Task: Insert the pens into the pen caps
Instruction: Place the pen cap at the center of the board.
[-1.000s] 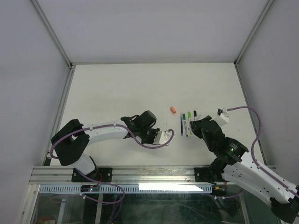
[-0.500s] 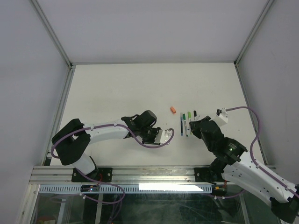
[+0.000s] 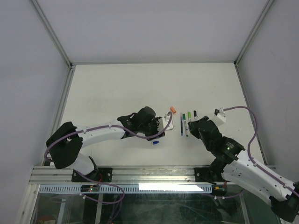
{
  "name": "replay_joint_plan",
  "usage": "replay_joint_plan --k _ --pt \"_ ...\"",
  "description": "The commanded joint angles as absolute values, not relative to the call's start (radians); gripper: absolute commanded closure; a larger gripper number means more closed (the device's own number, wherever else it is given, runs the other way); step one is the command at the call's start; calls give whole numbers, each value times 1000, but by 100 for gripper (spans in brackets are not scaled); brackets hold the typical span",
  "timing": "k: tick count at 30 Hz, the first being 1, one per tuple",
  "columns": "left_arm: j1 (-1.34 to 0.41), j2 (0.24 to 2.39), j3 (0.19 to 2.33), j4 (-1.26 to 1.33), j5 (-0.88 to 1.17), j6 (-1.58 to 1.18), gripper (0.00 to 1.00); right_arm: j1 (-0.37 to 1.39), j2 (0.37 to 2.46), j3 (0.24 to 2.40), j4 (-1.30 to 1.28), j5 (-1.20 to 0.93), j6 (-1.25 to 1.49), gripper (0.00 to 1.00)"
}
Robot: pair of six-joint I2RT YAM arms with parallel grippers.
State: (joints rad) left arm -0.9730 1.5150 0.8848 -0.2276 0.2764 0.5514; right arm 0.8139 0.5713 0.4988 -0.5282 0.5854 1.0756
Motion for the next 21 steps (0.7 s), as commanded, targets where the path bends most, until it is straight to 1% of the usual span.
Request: replay_joint_plan --k 1,3,6,11,16,21 --pt "-963 1491 968 -138 64 129 53 811 592 503 -454 590 1083 89" --pt "-963 1530 1038 -221 24 -51 53 810 597 501 -449 588 1080 89" --pt "-978 1573 1092 -299 33 -213 53 811 595 498 -445 586 1077 89" --pt "-1124 1573 1051 -303 -107 -374 48 810 588 490 -434 580 1070 89" --pt "-1153 1591 1063 -393 -88 -582 49 810 586 485 -423 568 1064 89" --pt "-1161 1589 1060 -449 -65 -633 49 810 583 479 -419 561 1069 89"
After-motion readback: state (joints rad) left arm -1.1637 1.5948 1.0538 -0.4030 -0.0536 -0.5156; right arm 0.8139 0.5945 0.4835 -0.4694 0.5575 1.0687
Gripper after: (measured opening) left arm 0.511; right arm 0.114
